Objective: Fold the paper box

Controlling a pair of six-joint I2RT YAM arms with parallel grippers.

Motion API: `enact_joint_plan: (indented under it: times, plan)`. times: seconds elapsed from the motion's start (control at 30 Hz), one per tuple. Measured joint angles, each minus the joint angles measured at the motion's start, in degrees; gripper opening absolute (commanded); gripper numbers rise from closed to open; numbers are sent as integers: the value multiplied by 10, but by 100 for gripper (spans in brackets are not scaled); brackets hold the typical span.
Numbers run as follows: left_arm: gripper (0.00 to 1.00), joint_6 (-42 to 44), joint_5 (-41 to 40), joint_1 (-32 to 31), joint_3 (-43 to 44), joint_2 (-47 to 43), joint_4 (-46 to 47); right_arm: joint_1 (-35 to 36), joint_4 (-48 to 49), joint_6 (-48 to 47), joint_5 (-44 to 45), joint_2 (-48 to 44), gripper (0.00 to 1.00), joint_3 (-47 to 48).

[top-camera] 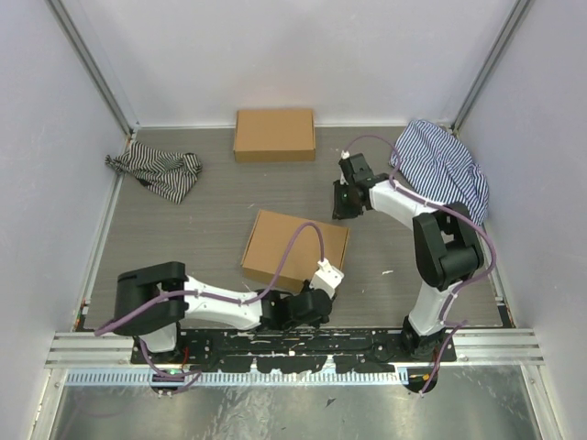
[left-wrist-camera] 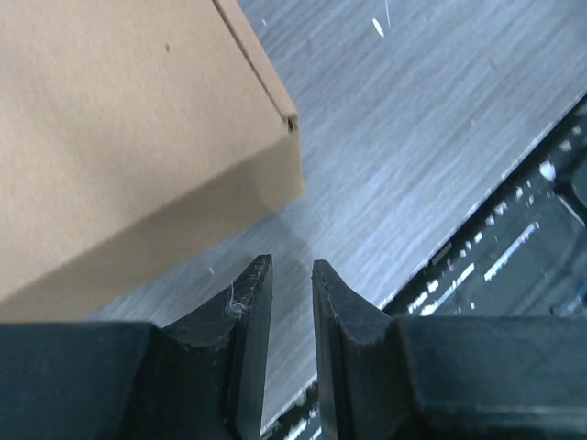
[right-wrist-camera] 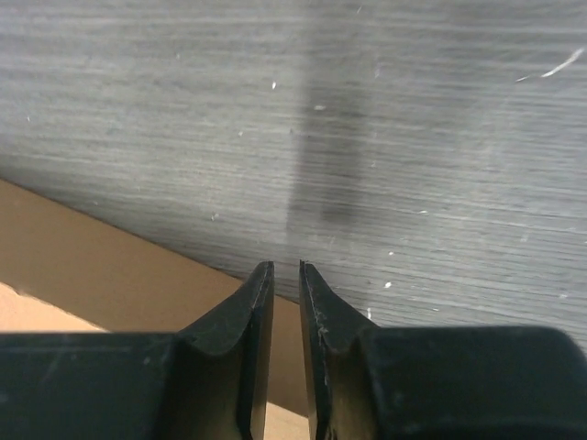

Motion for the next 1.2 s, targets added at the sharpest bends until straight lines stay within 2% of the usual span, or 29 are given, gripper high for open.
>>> enact_joint_plan:
  times: [0.33, 0.5, 0.73, 0.83, 0.97, 1.2]
  plan:
    - [23, -9, -80, 17, 58, 85, 9, 3, 24, -22, -115, 55, 21, -5]
    - [22, -27, -75, 51, 60, 92, 26, 10, 58, -35, -143, 72, 19, 17]
    - [23, -28, -65, 88, 69, 101, 36, 27, 91, -41, -149, 88, 22, 53]
    - [29, -26, -62, 92, 70, 101, 33, 28, 86, -41, -141, 92, 25, 62]
    - [49, -26, -54, 94, 67, 87, 14, 30, 71, -39, -118, 92, 40, 72]
    - [63, -12, -75, 85, 50, -1, -40, 34, 33, -37, -40, 63, 54, 77]
